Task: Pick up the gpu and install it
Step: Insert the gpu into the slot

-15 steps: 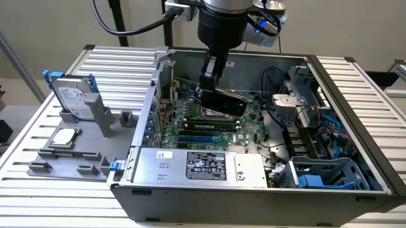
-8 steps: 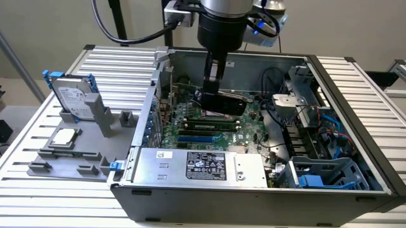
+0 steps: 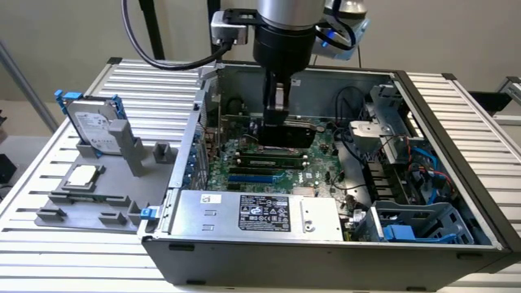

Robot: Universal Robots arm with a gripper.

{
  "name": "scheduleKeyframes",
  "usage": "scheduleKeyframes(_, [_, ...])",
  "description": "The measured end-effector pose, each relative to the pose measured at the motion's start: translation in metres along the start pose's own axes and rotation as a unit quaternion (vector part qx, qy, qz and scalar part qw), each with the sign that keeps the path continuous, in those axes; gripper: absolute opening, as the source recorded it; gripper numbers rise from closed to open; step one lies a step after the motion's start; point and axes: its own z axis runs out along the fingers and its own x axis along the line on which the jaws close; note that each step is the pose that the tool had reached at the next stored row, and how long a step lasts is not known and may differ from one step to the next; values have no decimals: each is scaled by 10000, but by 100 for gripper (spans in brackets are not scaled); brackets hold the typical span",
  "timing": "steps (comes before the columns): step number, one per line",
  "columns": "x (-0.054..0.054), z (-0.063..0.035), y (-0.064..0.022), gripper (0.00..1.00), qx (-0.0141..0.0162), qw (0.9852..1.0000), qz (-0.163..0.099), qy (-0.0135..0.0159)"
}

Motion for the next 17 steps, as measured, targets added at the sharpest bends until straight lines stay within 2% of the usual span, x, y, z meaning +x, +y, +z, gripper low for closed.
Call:
scheduleKeyframes(3, [16,34,8,0,14,9999,-112,-35])
scheduleKeyframes(7, [107,80,26,0,39,9998,-135,-124])
scheduleKeyframes(9, [163,106,45,0,51,9998,-137,-155])
scheduleKeyframes(13, [210,165,126,0,76,9997,-139,-183])
scheduleKeyframes(17, [212,221,205,0,140,9996,-142,-206])
